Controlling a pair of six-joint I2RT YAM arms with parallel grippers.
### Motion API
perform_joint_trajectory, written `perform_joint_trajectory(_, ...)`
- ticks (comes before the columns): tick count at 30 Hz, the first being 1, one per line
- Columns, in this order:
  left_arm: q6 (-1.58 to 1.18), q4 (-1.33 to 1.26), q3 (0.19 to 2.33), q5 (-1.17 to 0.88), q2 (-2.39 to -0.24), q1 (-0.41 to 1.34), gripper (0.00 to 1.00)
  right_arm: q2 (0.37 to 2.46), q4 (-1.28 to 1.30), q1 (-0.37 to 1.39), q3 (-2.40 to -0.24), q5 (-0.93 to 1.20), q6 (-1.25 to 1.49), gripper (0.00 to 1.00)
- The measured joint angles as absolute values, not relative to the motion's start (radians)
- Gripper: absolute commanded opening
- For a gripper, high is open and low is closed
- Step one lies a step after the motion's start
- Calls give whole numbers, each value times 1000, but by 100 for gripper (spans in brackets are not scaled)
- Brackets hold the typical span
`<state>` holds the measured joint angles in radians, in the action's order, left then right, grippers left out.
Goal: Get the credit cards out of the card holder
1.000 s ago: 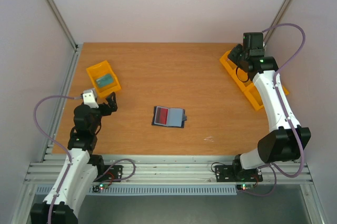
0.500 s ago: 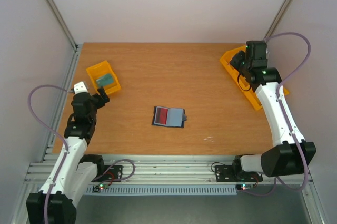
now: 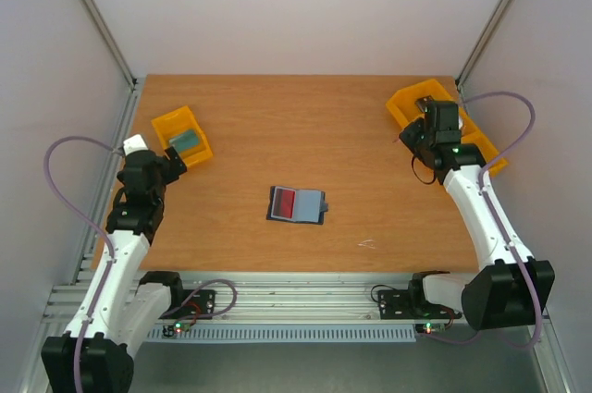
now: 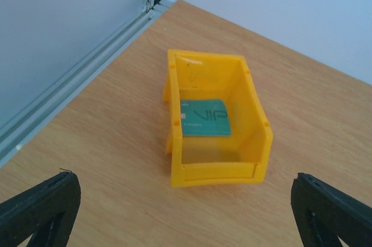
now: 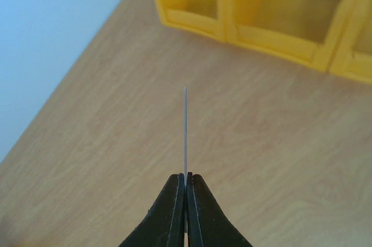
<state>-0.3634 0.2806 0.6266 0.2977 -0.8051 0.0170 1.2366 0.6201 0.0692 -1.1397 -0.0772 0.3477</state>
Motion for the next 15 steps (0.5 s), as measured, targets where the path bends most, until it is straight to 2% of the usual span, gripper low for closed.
perform_joint_trajectory(10,-377,319,627,277,-805,17,99,1249,539,69,-839,-124,630,1)
perform_joint_trajectory(15,-369,322,627,276,-805,17,99,1292,479,69,-816,-148,691,1)
